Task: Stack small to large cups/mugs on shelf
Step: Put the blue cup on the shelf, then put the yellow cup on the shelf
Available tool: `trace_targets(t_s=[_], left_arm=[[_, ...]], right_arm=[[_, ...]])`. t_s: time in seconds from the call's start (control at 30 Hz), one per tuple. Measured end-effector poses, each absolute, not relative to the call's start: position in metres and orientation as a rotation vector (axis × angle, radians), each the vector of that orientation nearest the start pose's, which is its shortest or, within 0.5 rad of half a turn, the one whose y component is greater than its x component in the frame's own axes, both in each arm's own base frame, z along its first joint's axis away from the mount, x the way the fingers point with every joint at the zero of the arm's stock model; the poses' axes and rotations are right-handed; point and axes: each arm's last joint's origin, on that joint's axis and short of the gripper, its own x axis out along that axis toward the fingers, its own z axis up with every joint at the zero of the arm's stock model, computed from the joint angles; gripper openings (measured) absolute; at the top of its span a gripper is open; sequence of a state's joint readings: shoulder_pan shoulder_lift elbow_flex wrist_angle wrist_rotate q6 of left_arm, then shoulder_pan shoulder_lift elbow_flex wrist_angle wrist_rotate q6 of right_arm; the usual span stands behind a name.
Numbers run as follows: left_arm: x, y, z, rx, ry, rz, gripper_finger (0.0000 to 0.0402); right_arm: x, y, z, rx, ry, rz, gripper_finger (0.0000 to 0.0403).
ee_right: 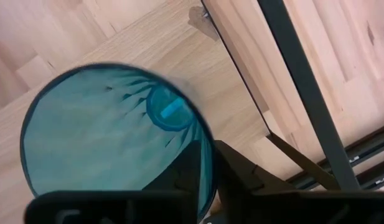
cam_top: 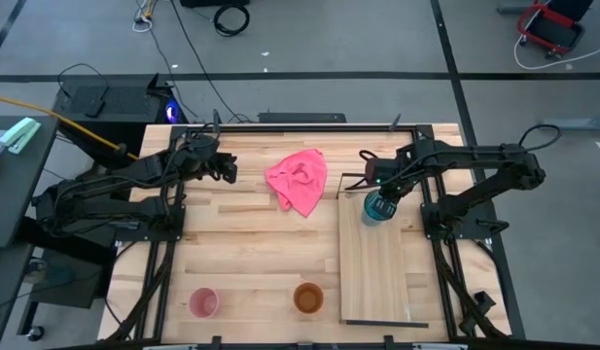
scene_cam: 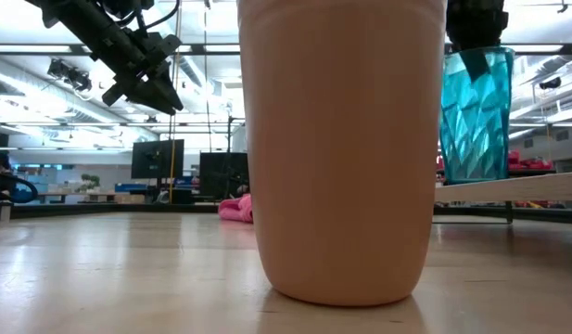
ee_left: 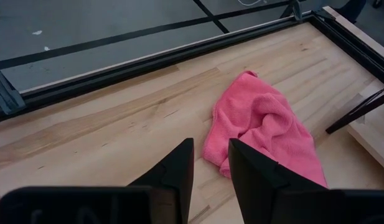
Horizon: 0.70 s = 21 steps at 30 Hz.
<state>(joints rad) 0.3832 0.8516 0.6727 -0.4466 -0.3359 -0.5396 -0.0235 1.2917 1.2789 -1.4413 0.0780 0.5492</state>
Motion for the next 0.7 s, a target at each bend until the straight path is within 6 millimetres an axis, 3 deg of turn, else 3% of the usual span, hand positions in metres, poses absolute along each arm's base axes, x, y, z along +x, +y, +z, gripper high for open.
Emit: trace_targets(t_s=[0.47, 0.7], left_arm=[[0.159, 0.074, 0.262, -0.515, 0.436, 0.85, 0.0107], [0.159, 0.074, 0.262, -0.515, 0.436, 0.85, 0.0107]], right_arm=[[0.204, -0.007, 0.319, 0.428, 1.378, -0.504, 0.0093], [0.195, -0.007, 0.336, 0.478, 1.303, -0.518, 0.0096]])
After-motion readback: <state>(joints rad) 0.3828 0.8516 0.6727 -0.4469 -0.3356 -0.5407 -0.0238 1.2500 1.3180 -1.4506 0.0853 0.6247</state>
